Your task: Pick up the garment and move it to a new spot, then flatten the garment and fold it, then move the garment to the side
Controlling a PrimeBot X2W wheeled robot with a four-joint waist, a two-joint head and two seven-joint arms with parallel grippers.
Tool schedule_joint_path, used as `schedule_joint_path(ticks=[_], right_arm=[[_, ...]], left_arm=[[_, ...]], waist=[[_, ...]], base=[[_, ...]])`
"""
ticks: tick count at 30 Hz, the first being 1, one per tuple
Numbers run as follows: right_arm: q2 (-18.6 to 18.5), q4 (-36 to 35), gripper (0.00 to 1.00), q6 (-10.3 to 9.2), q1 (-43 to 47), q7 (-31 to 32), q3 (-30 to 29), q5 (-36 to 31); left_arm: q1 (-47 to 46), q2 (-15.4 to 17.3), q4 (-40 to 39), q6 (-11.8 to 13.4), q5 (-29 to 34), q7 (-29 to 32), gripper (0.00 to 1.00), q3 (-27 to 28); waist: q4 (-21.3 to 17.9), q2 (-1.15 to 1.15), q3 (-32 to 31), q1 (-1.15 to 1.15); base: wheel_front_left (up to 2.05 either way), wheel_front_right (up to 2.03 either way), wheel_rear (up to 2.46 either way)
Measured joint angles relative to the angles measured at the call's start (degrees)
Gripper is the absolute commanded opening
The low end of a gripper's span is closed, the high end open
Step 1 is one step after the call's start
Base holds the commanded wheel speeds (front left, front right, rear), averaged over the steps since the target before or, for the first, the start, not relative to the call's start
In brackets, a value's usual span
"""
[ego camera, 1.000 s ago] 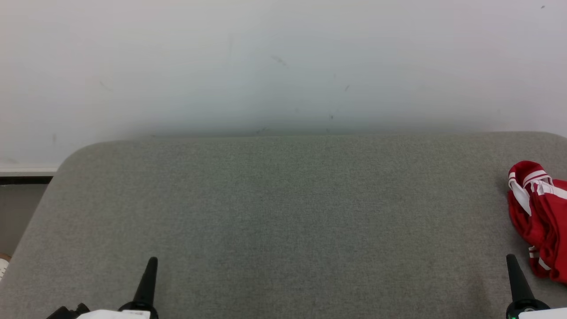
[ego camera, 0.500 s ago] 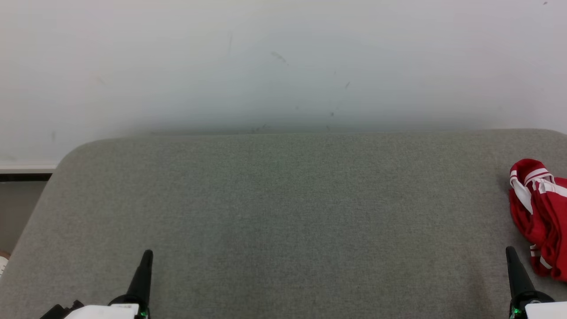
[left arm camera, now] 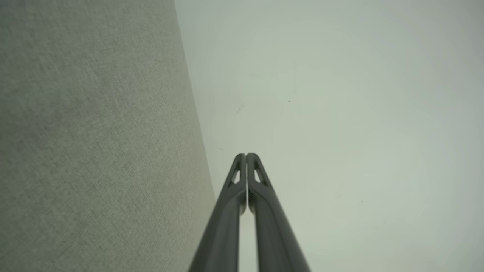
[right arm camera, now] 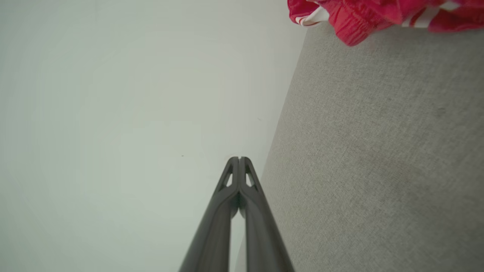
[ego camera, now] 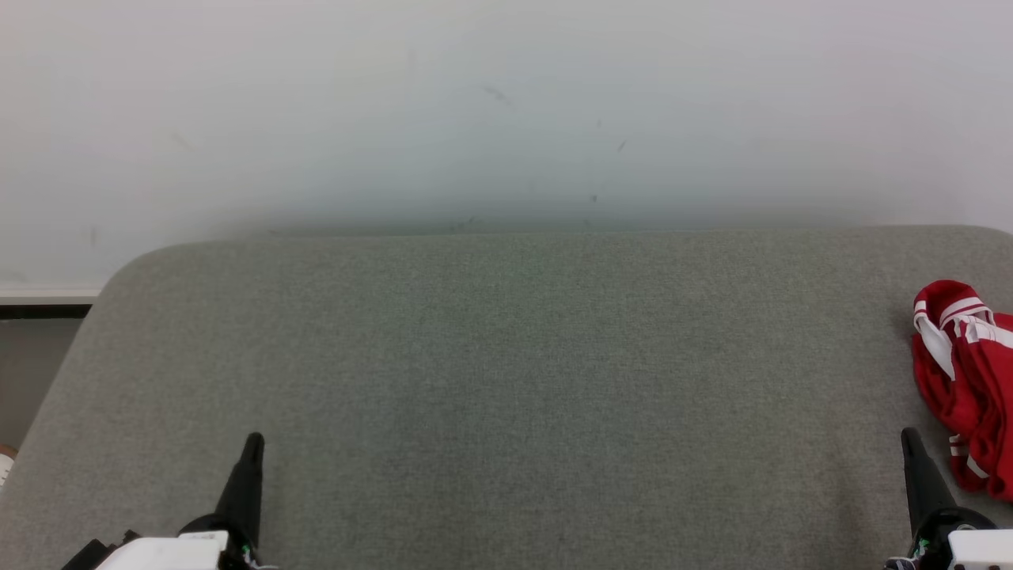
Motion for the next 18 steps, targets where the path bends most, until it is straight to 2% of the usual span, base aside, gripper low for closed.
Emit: schedule_joint_path(ticks=[11,18], right_arm=[[0.21,-0.12,0.00,0.00,-0.77,1.04,-0.25,4.19],[0.25,-0.15,0.00,0.00,-0.84,1.07,-0.27,4.48]], left_arm=[[-0.91,-0.05,0.11,-0.29,-4.14,1.33,0.00,1.04],[-1.02,-0.15,0.12,-0.34,-4.28,1.42,0.00,1.23]], waist=[[0.02,0.00,0.43,0.00],[0.02,0.00,0.44,0.00]], base=[[0.00,0.00,0.00],[0.00,0.00,0.00]])
